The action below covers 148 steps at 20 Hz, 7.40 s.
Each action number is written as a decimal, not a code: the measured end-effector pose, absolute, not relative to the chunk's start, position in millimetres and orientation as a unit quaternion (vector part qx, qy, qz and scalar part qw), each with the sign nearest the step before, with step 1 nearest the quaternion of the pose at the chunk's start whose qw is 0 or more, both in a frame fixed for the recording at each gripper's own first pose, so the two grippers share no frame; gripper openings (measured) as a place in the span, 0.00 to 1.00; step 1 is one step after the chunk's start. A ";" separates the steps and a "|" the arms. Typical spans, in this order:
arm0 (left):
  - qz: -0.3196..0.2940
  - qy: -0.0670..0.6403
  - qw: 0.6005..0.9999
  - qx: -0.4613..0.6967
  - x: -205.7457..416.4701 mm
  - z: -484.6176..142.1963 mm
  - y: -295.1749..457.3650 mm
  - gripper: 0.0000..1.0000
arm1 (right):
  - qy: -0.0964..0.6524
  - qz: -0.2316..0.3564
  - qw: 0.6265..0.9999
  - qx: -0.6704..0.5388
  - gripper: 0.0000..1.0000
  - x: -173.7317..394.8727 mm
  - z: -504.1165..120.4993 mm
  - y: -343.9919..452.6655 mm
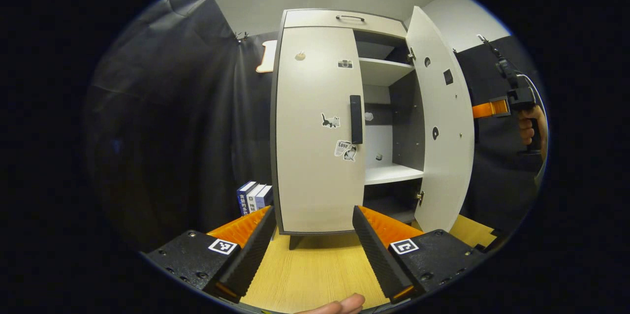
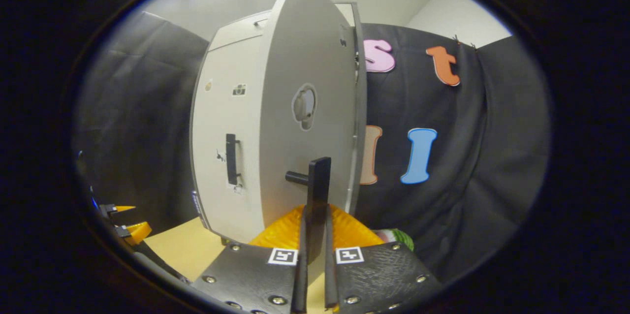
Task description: Open the right door of the double-door shoe cabinet with the right hand, and open the left door with the left hand.
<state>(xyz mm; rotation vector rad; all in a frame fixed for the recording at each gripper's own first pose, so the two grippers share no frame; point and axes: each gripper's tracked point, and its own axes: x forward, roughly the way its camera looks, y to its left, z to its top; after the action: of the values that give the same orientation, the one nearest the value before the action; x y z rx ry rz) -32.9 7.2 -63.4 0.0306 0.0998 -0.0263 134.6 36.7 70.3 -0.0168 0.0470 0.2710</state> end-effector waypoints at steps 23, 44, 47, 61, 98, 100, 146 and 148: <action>-0.030 0.068 0.997 -0.012 35.4 -60.4 -11.5 0.98 | -0.036 0.080 0.994 0.066 0.16 139.5 65.1 -6.7; -0.091 0.012 0.996 -0.014 161.5 27.9 -70.0 0.94 | -0.063 0.085 0.987 0.119 1.00 -9.9 33.9 62.9; -0.096 0.018 0.995 -0.014 187.9 32.6 -87.0 0.91 | -0.069 0.095 0.990 0.081 1.00 -20.9 26.5 83.5; -0.067 0.038 0.996 0.052 260.4 22.3 -105.5 0.51 | -0.081 0.160 0.983 0.046 1.00 -55.3 9.4 139.6; -0.144 0.043 0.988 0.027 117.9 29.3 -27.3 0.23 | -0.047 0.065 0.994 0.075 1.00 -115.2 -6.4 143.6; -0.141 0.042 0.989 0.031 116.4 30.8 -21.8 0.23 | -0.048 0.083 0.992 0.086 1.00 -118.1 -6.2 152.9; -0.019 0.016 0.998 0.061 68.5 21.9 120.6 0.34 | -0.004 0.053 0.997 0.059 1.00 -119.6 -71.6 167.1; -0.021 0.025 0.998 0.053 56.9 15.0 115.5 0.49 | -0.001 0.048 0.997 0.059 1.00 -116.5 -74.6 165.7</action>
<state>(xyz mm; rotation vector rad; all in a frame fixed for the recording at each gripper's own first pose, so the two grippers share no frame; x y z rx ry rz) 56.9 115.5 15.0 0.1060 0.0507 -0.0422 -116.5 165.7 -74.6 0.1188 -0.0017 0.0954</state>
